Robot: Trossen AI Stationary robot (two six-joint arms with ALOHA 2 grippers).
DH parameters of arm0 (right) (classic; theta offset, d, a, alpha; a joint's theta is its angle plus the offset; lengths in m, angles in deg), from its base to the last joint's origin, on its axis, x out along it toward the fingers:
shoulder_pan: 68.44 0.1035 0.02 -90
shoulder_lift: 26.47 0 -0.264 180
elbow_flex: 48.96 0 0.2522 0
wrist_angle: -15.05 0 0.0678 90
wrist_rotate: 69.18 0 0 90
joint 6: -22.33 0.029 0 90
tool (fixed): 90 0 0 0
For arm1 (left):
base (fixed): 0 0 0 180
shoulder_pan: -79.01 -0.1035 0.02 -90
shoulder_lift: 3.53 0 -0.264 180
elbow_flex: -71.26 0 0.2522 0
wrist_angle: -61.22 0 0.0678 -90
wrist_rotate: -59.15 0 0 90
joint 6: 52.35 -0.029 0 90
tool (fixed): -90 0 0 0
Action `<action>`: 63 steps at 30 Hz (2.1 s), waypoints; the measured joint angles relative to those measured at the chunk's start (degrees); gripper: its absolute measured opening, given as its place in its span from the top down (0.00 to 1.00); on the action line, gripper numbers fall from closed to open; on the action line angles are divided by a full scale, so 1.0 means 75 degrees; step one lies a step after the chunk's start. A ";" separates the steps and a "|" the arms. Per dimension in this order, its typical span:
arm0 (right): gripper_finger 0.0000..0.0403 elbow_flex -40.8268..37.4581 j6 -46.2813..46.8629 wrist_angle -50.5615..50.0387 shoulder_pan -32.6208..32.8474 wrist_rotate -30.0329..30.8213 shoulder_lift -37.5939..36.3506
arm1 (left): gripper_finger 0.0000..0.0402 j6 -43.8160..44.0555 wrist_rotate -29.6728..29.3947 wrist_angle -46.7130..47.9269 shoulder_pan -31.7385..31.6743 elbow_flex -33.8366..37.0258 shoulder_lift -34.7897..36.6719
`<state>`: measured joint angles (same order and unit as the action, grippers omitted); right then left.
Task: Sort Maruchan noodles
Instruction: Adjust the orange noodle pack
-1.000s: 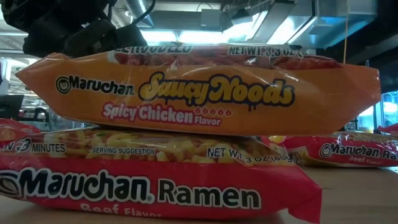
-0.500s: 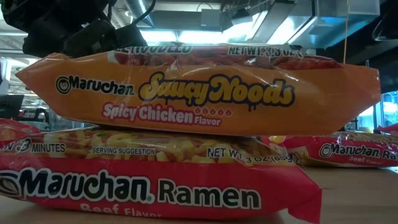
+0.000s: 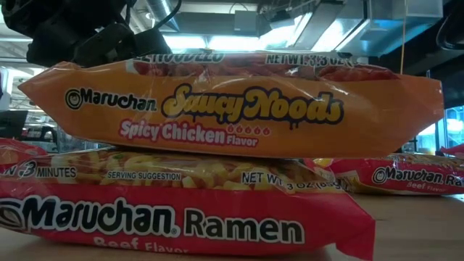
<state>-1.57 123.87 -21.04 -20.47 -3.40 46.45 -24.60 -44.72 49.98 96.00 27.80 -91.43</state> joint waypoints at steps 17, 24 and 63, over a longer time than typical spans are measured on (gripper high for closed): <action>1.00 0.0003 -0.1644 0.1743 -0.0012 0.1533 -0.0061 | 0.59 -0.0136 -0.0020 0.0004 0.0000 -0.0002 0.0000; 1.00 0.0003 -0.3377 0.1978 -0.0538 0.3529 -0.0059 | 0.59 -0.0178 -0.0020 0.0004 0.0000 -0.0002 0.0000; 0.38 0.0015 -0.3134 0.1542 -0.1650 0.1233 -0.1222 | 0.59 -0.0030 0.0006 0.0050 -0.0023 -0.0005 0.0000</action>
<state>-1.47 100.37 -9.47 -32.85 5.84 37.29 -24.82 -44.67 50.36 95.83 27.76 -91.43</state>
